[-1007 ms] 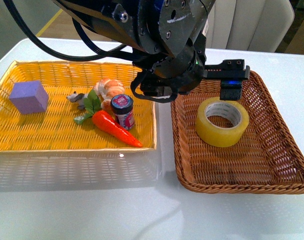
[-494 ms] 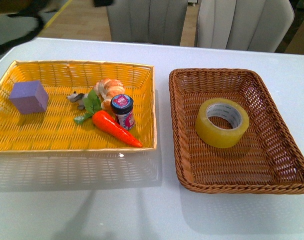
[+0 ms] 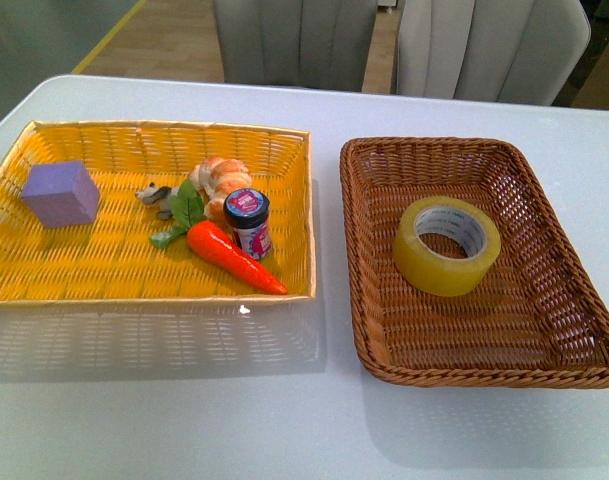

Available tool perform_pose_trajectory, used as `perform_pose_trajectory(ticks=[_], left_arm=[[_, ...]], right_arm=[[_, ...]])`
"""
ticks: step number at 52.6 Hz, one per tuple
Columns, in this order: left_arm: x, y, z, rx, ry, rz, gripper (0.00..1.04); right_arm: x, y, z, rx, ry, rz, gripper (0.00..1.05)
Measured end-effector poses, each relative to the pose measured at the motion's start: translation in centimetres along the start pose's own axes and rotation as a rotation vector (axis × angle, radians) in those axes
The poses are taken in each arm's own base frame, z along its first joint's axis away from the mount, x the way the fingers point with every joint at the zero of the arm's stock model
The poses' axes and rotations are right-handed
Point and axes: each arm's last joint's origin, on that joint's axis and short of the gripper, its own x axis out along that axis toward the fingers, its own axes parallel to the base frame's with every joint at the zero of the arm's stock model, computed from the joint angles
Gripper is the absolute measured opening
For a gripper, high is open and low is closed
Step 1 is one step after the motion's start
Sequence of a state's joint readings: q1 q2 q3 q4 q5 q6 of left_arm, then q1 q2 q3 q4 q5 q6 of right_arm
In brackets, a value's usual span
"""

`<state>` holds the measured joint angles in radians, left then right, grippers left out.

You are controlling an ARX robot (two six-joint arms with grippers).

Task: Move tape to another basket

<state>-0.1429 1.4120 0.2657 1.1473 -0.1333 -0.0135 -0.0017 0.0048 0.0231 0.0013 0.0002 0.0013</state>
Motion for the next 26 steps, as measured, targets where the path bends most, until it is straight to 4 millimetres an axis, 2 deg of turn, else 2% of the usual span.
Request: perform_pose_trajectory(ticks=[10,20,26], left_arm=[[-2.8,1.1,-0.4,0.003,0.015,0.007,0.02],[-4.7,1.6,-0.3,0.004,0.014,0.005,0.02],[-5.7,2.6,-0.3,0.003,0.017,0.001,0.02]], right_arm=[[0.0,0.0,0.0,0.000,0.000,0.000,0.96],[0.0,0.0,0.0,0.000,0.000,0.000,0.96],[0.0,0.0,0.0,0.000,0.000,0.000,0.96]])
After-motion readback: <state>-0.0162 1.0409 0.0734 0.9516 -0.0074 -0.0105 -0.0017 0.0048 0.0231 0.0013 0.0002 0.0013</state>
